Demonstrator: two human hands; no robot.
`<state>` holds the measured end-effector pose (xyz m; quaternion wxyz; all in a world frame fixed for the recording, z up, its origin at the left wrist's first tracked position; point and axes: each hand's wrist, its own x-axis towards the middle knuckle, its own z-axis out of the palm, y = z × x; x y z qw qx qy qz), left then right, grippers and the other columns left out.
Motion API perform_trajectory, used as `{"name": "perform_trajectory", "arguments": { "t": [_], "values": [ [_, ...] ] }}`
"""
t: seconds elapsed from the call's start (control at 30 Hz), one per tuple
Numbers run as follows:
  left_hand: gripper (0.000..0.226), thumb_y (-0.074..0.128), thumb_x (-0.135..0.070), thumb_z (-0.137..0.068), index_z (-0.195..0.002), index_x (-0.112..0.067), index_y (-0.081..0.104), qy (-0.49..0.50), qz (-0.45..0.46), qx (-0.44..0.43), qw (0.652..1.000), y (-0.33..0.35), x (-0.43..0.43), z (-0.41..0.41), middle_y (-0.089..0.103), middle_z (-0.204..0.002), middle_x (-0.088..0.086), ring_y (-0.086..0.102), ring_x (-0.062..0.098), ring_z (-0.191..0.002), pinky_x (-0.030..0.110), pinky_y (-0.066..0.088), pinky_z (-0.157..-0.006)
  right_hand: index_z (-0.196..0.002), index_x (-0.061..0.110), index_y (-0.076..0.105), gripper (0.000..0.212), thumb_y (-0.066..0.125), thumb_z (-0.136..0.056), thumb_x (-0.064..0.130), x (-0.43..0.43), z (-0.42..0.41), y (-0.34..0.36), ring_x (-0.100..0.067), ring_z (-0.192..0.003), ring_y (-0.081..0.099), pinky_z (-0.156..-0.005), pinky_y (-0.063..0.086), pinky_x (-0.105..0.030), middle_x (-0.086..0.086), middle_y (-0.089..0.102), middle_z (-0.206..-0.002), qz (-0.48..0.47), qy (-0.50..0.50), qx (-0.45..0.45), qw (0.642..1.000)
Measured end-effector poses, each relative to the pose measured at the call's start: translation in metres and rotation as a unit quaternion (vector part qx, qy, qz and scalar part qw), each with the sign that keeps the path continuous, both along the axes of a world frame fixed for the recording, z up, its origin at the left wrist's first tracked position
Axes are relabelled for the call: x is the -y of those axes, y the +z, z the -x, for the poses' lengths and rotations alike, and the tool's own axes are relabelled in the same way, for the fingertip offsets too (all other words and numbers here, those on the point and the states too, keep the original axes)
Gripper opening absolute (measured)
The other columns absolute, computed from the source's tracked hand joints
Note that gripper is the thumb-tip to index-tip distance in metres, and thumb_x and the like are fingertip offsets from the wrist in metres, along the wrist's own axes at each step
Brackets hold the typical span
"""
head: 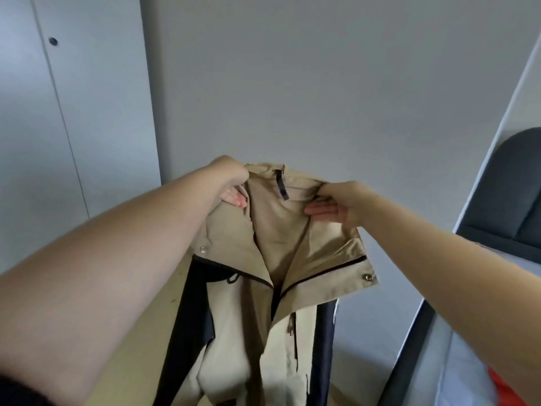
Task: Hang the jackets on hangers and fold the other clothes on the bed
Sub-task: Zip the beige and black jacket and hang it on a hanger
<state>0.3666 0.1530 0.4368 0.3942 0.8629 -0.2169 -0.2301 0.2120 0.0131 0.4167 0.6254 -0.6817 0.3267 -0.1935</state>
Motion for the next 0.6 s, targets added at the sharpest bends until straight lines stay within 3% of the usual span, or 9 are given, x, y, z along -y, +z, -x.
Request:
{"name": "perform_trajectory", "arguments": {
  "t": [0.1,0.17,0.23,0.33,0.4,0.43,0.47,0.53,0.6],
  "values": [
    [0.02,0.042,0.005,-0.096,-0.082,0.006,0.055,-0.002,0.066,-0.066,0.996,-0.008,-0.01,-0.008,0.06,-0.083,0.017,0.062,0.025,-0.081,0.025,0.047,-0.096,-0.107,-0.007,0.056,0.018,0.053,-0.089,-0.009,0.008,0.007,-0.007,-0.025,-0.09,0.065,-0.081,0.053,-0.036,-0.021,0.066,-0.1,0.015,0.082,-0.04,0.996],
    [0.018,0.045,0.018,-0.09,-0.1,0.012,0.058,-0.024,0.075,-0.096,0.992,-0.018,-0.019,-0.009,0.063,-0.103,0.022,0.063,0.032,-0.101,0.028,0.043,-0.102,-0.098,-0.008,0.061,0.015,0.059,-0.084,-0.014,0.011,0.01,-0.019,-0.022,-0.081,0.066,-0.084,0.057,-0.035,-0.021,0.068,-0.094,0.1,0.075,-0.106,0.986],
    [0.028,0.045,0.023,-0.086,-0.111,0.017,0.055,-0.023,0.056,-0.072,0.996,-0.03,-0.02,-0.01,0.058,-0.12,0.027,0.059,0.035,-0.113,0.031,0.045,-0.1,-0.08,-0.006,0.064,0.003,0.064,-0.081,-0.008,0.01,0.011,-0.032,-0.023,-0.074,0.068,-0.075,0.058,-0.031,-0.018,0.071,-0.083,0.249,0.055,-0.205,0.945],
    [0.01,0.052,0.013,-0.088,-0.088,0.004,0.058,-0.003,0.024,0.077,0.997,-0.038,-0.016,-0.005,0.064,-0.111,0.026,0.067,0.032,-0.097,0.029,0.057,-0.08,-0.066,0.003,0.065,0.016,0.057,-0.079,0.001,0.009,0.008,-0.041,-0.018,-0.057,0.063,-0.045,0.042,-0.019,-0.006,0.069,-0.063,0.483,0.045,-0.28,0.828],
    [0.003,0.057,0.004,-0.09,-0.093,0.003,0.058,-0.041,-0.01,0.144,0.989,-0.036,-0.012,-0.007,0.068,-0.106,0.023,0.07,0.021,-0.076,0.026,0.056,-0.071,-0.065,0.005,0.065,0.019,0.052,-0.079,0.005,0.012,0.008,-0.036,-0.017,-0.059,0.065,-0.046,0.044,-0.021,-0.005,0.07,-0.064,0.529,0.059,-0.291,0.795],
    [0.015,0.059,-0.002,-0.091,-0.104,0.005,0.059,-0.059,-0.042,0.153,0.985,-0.035,-0.012,-0.01,0.069,-0.107,0.02,0.067,0.017,-0.068,0.022,0.052,-0.069,-0.066,0.006,0.066,0.02,0.051,-0.081,0.005,0.014,0.008,-0.033,-0.016,-0.063,0.067,-0.049,0.046,-0.021,-0.004,0.071,-0.067,0.532,0.078,-0.301,0.787],
    [0.023,0.062,-0.009,-0.092,-0.111,0.003,0.06,-0.071,-0.083,0.185,0.977,-0.034,-0.013,-0.012,0.069,-0.107,0.017,0.065,0.017,-0.069,0.022,0.05,-0.069,-0.066,0.008,0.065,0.022,0.052,-0.083,0.006,0.017,0.009,-0.031,-0.014,-0.065,0.067,-0.052,0.047,-0.022,-0.002,0.072,-0.07,0.53,0.098,-0.318,0.78],
    [0.023,0.071,-0.023,-0.086,-0.103,-0.008,0.068,-0.063,-0.141,0.313,0.937,-0.035,-0.013,-0.014,0.071,-0.102,0.009,0.066,0.022,-0.088,0.024,0.047,-0.075,-0.071,0.011,0.063,0.02,0.056,-0.089,0.016,0.023,0.009,-0.031,-0.016,-0.07,0.064,-0.062,0.047,-0.024,-0.001,0.071,-0.077,0.558,0.103,-0.338,0.751],
    [0.022,0.074,-0.032,-0.081,-0.095,-0.016,0.069,-0.048,-0.169,0.413,0.894,-0.04,-0.011,-0.009,0.067,-0.104,0.006,0.06,0.025,-0.103,0.027,0.042,-0.077,-0.079,0.017,0.057,0.023,0.057,-0.092,0.035,0.025,0.01,-0.036,-0.021,-0.084,0.056,-0.074,0.039,-0.03,0.001,0.06,-0.085,0.644,0.065,-0.372,0.666]
  ]
}}
